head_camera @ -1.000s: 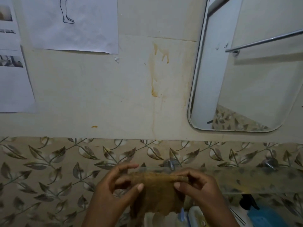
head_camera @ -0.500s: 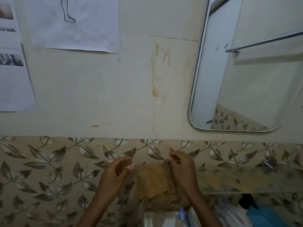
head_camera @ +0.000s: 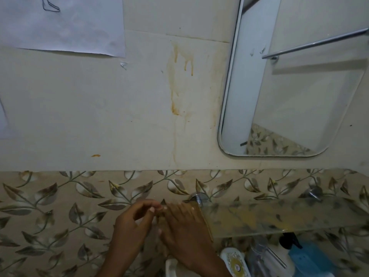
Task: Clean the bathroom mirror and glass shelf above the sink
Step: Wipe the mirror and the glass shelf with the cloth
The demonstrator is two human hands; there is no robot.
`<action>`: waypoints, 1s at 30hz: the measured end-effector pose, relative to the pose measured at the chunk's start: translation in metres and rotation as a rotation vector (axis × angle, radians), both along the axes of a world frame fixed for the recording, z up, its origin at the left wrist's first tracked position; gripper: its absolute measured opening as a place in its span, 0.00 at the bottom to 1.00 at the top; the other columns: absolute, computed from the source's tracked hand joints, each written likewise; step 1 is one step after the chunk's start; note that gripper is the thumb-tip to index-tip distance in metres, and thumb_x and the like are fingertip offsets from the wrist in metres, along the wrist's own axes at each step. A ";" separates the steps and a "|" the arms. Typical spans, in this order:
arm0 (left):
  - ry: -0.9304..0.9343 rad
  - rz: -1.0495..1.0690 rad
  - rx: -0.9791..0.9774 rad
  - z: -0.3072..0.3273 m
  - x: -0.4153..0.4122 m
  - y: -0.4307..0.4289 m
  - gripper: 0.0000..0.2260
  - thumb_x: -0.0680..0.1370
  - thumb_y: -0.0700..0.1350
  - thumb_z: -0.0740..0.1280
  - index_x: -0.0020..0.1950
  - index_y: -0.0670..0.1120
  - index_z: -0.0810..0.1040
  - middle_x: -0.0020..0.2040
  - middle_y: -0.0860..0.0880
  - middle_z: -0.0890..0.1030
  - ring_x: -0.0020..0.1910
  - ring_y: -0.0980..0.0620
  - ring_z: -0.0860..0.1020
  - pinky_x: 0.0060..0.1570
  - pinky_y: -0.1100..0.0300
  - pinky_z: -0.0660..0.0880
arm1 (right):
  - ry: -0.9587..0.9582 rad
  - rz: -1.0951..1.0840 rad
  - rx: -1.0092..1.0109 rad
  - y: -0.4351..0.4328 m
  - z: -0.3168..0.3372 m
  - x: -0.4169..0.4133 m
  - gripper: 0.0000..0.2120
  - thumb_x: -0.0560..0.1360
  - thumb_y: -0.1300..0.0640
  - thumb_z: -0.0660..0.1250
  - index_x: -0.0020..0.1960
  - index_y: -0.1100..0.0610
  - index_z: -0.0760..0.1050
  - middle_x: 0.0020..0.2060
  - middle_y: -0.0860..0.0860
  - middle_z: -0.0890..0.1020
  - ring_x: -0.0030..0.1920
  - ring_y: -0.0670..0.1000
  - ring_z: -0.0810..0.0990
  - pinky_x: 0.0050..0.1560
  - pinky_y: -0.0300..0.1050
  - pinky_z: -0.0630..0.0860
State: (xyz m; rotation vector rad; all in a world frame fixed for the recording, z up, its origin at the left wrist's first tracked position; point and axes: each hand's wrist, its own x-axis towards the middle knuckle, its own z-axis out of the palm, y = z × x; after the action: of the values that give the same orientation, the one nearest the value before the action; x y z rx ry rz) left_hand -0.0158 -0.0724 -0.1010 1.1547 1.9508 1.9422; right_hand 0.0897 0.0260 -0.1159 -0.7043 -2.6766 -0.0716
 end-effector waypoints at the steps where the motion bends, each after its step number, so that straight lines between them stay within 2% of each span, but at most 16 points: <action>1: 0.013 -0.011 -0.006 -0.001 0.001 0.002 0.12 0.75 0.33 0.64 0.39 0.49 0.80 0.38 0.50 0.84 0.39 0.61 0.81 0.42 0.71 0.77 | 0.011 0.002 -0.013 0.000 0.003 0.006 0.24 0.77 0.43 0.53 0.72 0.46 0.64 0.72 0.43 0.68 0.74 0.46 0.62 0.74 0.53 0.56; 2: 0.024 -0.024 -0.016 -0.001 0.002 0.004 0.12 0.75 0.33 0.65 0.39 0.49 0.81 0.38 0.50 0.84 0.39 0.61 0.81 0.41 0.72 0.77 | -0.004 0.010 -0.033 -0.001 0.005 0.012 0.23 0.75 0.43 0.56 0.69 0.45 0.68 0.68 0.41 0.72 0.71 0.44 0.67 0.72 0.51 0.62; 4: 0.032 -0.044 -0.029 -0.004 0.004 0.008 0.12 0.75 0.34 0.65 0.39 0.50 0.81 0.37 0.51 0.85 0.39 0.61 0.81 0.41 0.72 0.76 | 0.003 0.005 -0.026 -0.002 0.010 0.023 0.19 0.67 0.40 0.62 0.56 0.40 0.79 0.56 0.35 0.81 0.59 0.38 0.78 0.58 0.41 0.77; 6: 0.023 -0.057 -0.026 -0.006 0.005 0.012 0.12 0.75 0.34 0.65 0.40 0.50 0.81 0.39 0.54 0.85 0.39 0.61 0.82 0.41 0.72 0.76 | 0.000 -0.029 -0.031 -0.002 0.011 0.034 0.18 0.62 0.39 0.63 0.49 0.38 0.82 0.50 0.33 0.83 0.52 0.35 0.81 0.52 0.37 0.77; 9: 0.033 -0.057 -0.028 -0.010 0.005 0.017 0.12 0.75 0.34 0.65 0.40 0.50 0.81 0.41 0.59 0.85 0.39 0.62 0.81 0.40 0.73 0.75 | -0.029 -0.058 -0.035 0.006 0.007 0.057 0.18 0.61 0.41 0.64 0.49 0.39 0.82 0.50 0.34 0.83 0.52 0.36 0.81 0.48 0.37 0.80; 12: 0.037 -0.045 -0.031 -0.013 0.003 0.021 0.12 0.75 0.34 0.65 0.40 0.50 0.81 0.42 0.60 0.84 0.39 0.62 0.81 0.40 0.74 0.75 | -0.018 -0.099 -0.003 0.019 0.003 0.073 0.18 0.62 0.44 0.66 0.50 0.43 0.82 0.52 0.37 0.83 0.53 0.38 0.81 0.57 0.37 0.71; 14: 0.038 -0.033 -0.032 -0.014 0.000 0.023 0.12 0.75 0.34 0.65 0.41 0.51 0.80 0.42 0.61 0.84 0.40 0.64 0.81 0.40 0.75 0.74 | 0.005 -0.140 -0.031 0.025 0.003 0.079 0.18 0.62 0.45 0.66 0.50 0.44 0.83 0.52 0.38 0.83 0.52 0.39 0.82 0.57 0.39 0.65; 16: 0.032 -0.028 -0.027 -0.013 -0.002 0.026 0.13 0.75 0.34 0.65 0.40 0.51 0.80 0.40 0.58 0.85 0.41 0.64 0.81 0.41 0.75 0.75 | 0.048 -0.175 -0.038 0.029 0.005 0.081 0.17 0.63 0.45 0.65 0.50 0.43 0.83 0.52 0.37 0.83 0.53 0.39 0.82 0.57 0.37 0.70; 17: 0.030 -0.030 -0.027 -0.012 -0.001 0.029 0.13 0.75 0.34 0.65 0.40 0.52 0.80 0.39 0.55 0.85 0.41 0.63 0.81 0.42 0.74 0.75 | 0.041 -0.197 -0.033 0.032 0.006 0.081 0.17 0.66 0.46 0.64 0.54 0.43 0.81 0.55 0.38 0.82 0.57 0.40 0.80 0.58 0.36 0.73; 18: 0.032 -0.038 -0.029 -0.010 0.000 0.032 0.13 0.76 0.34 0.64 0.40 0.52 0.80 0.39 0.53 0.85 0.42 0.62 0.82 0.42 0.74 0.76 | 0.024 -0.198 -0.044 0.038 0.006 0.078 0.19 0.71 0.48 0.61 0.61 0.45 0.77 0.63 0.40 0.78 0.64 0.42 0.75 0.65 0.40 0.70; 19: 0.039 -0.056 -0.031 -0.008 0.002 0.035 0.13 0.76 0.34 0.64 0.41 0.52 0.80 0.39 0.52 0.85 0.43 0.61 0.82 0.43 0.73 0.76 | -0.007 -0.167 -0.112 0.047 0.005 0.074 0.21 0.77 0.49 0.55 0.69 0.47 0.68 0.70 0.43 0.70 0.71 0.44 0.66 0.73 0.45 0.60; 20: 0.050 -0.076 -0.037 -0.006 0.005 0.038 0.13 0.76 0.34 0.64 0.41 0.52 0.80 0.40 0.52 0.85 0.43 0.60 0.82 0.44 0.72 0.76 | -0.044 -0.152 -0.178 0.053 0.005 0.071 0.22 0.80 0.49 0.50 0.74 0.48 0.60 0.75 0.44 0.61 0.75 0.45 0.57 0.76 0.48 0.50; 21: 0.067 -0.094 -0.045 -0.003 0.008 0.042 0.13 0.76 0.34 0.64 0.41 0.51 0.80 0.40 0.52 0.85 0.43 0.61 0.82 0.44 0.71 0.77 | -0.067 -0.149 -0.215 0.059 0.005 0.067 0.23 0.81 0.49 0.47 0.75 0.48 0.55 0.76 0.45 0.56 0.76 0.46 0.52 0.76 0.50 0.44; 24: 0.146 -0.138 -0.095 0.004 0.015 0.055 0.13 0.75 0.35 0.64 0.41 0.53 0.79 0.42 0.55 0.84 0.43 0.63 0.80 0.44 0.68 0.77 | -0.064 -0.179 -0.244 0.068 0.003 0.057 0.22 0.81 0.50 0.47 0.75 0.47 0.54 0.77 0.46 0.54 0.77 0.47 0.49 0.76 0.51 0.43; 27: 0.230 -0.149 -0.184 0.004 0.021 0.066 0.13 0.75 0.36 0.64 0.43 0.54 0.78 0.43 0.56 0.82 0.45 0.60 0.80 0.44 0.66 0.74 | -0.054 -0.197 -0.229 0.067 -0.002 0.057 0.24 0.80 0.48 0.48 0.76 0.48 0.51 0.77 0.47 0.51 0.77 0.48 0.49 0.76 0.52 0.43; 30: 0.357 -0.102 -0.244 -0.003 0.026 0.069 0.08 0.75 0.37 0.65 0.49 0.48 0.80 0.47 0.51 0.84 0.48 0.50 0.80 0.51 0.53 0.77 | -0.015 -0.224 -0.174 0.064 -0.007 0.060 0.26 0.79 0.46 0.48 0.76 0.49 0.52 0.77 0.48 0.52 0.77 0.48 0.50 0.76 0.53 0.42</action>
State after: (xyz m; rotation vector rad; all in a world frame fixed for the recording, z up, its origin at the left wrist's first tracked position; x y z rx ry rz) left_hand 0.0099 -0.0031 -0.1043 1.5755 2.1698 1.4760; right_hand 0.1492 0.0897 -0.1230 -1.0606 -2.6291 0.0995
